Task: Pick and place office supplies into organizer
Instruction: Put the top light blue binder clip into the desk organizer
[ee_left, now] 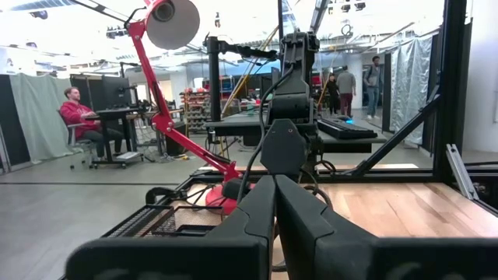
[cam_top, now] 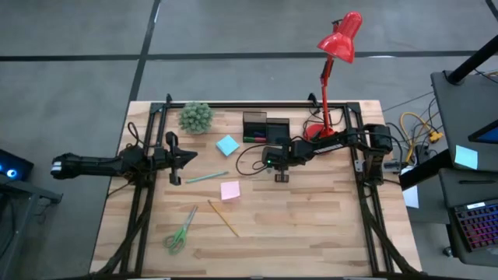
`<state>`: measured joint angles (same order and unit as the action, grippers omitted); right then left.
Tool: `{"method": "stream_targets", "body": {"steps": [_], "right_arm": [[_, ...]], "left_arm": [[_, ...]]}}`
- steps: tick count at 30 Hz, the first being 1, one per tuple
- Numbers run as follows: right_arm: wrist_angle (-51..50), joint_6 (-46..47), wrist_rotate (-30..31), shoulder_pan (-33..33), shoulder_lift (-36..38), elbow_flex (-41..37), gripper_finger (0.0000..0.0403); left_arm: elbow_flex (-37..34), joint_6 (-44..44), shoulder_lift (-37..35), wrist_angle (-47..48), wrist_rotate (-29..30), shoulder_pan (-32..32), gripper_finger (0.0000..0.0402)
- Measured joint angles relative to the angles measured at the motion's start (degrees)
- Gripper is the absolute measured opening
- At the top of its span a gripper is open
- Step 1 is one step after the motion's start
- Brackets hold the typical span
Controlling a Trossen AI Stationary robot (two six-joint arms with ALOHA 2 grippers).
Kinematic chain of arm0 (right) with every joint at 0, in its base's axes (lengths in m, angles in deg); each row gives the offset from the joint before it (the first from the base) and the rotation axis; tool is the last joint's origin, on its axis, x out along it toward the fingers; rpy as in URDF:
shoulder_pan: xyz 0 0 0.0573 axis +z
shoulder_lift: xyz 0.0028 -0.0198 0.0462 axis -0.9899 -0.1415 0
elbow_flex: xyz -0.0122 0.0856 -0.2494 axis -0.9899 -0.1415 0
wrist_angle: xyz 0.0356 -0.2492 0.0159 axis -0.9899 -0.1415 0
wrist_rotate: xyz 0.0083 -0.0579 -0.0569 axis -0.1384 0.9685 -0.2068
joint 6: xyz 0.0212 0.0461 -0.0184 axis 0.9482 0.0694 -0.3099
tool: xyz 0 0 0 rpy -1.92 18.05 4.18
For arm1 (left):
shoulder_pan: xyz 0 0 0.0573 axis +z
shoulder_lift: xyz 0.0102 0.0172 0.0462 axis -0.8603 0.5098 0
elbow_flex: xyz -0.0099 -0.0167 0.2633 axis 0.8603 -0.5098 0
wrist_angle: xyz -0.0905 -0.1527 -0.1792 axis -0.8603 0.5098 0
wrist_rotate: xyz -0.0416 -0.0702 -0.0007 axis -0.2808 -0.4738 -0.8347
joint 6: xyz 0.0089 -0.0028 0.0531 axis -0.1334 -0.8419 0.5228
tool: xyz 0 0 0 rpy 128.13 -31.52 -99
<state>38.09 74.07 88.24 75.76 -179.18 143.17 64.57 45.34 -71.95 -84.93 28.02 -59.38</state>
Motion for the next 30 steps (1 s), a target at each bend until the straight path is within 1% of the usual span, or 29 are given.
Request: {"method": "stream_targets", "body": {"steps": [8,16,30], "right_arm": [[0.0,0.7,0.0,0.0,0.0,0.0,0.0030],[0.1,0.7,0.3,0.0,0.0,0.0,0.0011],[-0.9,0.7,-0.2,0.0,1.1,0.0,0.0008]], "left_arm": [[0.0,0.0,0.0,0.0,0.0,0.0,0.0000],[0.0,0.0,0.0,0.0,0.0,0.0,0.0000],[0.0,0.0,0.0,0.0,0.0,0.0,0.0000]]}}
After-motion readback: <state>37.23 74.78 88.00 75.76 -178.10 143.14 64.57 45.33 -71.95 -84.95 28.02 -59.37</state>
